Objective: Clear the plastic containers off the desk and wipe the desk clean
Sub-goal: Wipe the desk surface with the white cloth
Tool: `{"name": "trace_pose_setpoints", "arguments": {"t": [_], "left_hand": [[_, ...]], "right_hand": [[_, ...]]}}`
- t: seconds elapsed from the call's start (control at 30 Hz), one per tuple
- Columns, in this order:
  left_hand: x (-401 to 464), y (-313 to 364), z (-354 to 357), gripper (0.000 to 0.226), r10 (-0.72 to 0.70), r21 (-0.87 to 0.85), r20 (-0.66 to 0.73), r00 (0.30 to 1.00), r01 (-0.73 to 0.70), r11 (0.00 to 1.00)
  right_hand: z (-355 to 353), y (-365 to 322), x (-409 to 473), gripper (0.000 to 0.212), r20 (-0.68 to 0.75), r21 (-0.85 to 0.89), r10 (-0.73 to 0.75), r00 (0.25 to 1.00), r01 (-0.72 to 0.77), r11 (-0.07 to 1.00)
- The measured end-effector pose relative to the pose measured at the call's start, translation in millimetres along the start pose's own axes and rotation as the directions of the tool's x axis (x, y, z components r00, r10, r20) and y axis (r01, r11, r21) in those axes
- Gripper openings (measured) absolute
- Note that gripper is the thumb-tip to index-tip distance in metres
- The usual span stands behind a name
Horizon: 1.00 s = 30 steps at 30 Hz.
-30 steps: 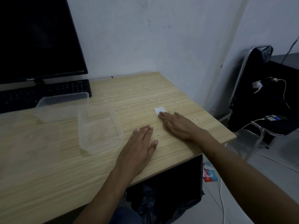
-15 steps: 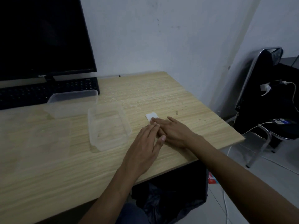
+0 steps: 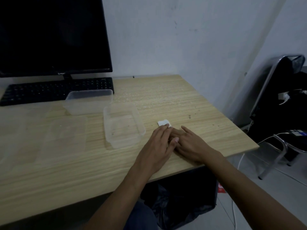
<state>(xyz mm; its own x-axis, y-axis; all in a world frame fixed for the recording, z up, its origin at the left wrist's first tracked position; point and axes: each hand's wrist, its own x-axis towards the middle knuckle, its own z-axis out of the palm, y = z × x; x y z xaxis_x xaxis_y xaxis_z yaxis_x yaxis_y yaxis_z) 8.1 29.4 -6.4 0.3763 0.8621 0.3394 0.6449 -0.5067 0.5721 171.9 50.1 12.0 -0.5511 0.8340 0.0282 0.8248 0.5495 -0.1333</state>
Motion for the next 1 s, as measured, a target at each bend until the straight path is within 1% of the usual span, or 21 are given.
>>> {"name": "trace_pose_setpoints", "arguments": {"t": [0.07,0.13,0.23,0.33,0.43,0.53,0.63,0.8,0.9,1.0], "left_hand": [[-0.7,-0.3,0.3,0.074,0.040,0.022,-0.028,0.999,-0.039,0.999],[-0.3,-0.7,0.8,0.075,0.061,0.030,-0.048,0.997,-0.060,0.998],[0.1,-0.2,1.1,0.073,0.050,0.027,-0.051,0.997,-0.048,0.998],[0.4,-0.8,1.3,0.076,0.026,0.019,-0.060,0.998,-0.025,1.000],[0.8,-0.5,0.2,0.073,-0.011,-0.013,-0.047,0.999,0.010,1.000],[1.3,1.0,-1.7,0.064,-0.026,-0.011,-0.048,0.999,0.025,1.000],[1.6,2.1,-2.5,0.058,-0.029,0.003,-0.058,0.998,0.029,1.000],[1.9,1.5,-1.6,0.059,-0.041,0.001,-0.067,0.997,0.041,0.999],[1.5,1.1,-1.5,0.059,-0.040,-0.008,-0.066,0.997,0.040,0.999],[2.0,1.2,-0.7,0.062,-0.038,0.038,-0.056,0.998,0.040,0.998]], "right_hand": [[-0.1,-7.0,-8.6,0.075,-0.005,-0.010,0.007,1.000,-0.007,1.000],[0.5,-10.8,-12.7,0.077,0.000,-0.023,0.016,1.000,-0.016,1.000],[0.9,-11.3,-12.2,0.078,-0.002,-0.023,0.027,1.000,-0.027,0.999],[1.4,-6.7,-4.5,0.078,0.005,-0.033,0.029,1.000,-0.029,0.999],[1.9,1.6,11.2,0.083,0.035,-0.021,0.038,0.999,-0.037,0.999],[2.3,5.8,27.2,0.089,0.074,-0.066,0.034,0.997,-0.029,0.997],[3.7,3.3,29.3,0.088,0.065,-0.101,0.013,0.998,-0.007,0.995],[6.0,-1.9,16.6,0.079,0.002,-0.034,-0.038,0.999,0.038,0.999],[5.5,6.4,14.3,0.076,-0.072,0.084,0.025,0.997,-0.019,0.996],[3.5,17.9,9.3,0.078,-0.141,0.168,0.128,0.982,-0.104,0.980]]}}
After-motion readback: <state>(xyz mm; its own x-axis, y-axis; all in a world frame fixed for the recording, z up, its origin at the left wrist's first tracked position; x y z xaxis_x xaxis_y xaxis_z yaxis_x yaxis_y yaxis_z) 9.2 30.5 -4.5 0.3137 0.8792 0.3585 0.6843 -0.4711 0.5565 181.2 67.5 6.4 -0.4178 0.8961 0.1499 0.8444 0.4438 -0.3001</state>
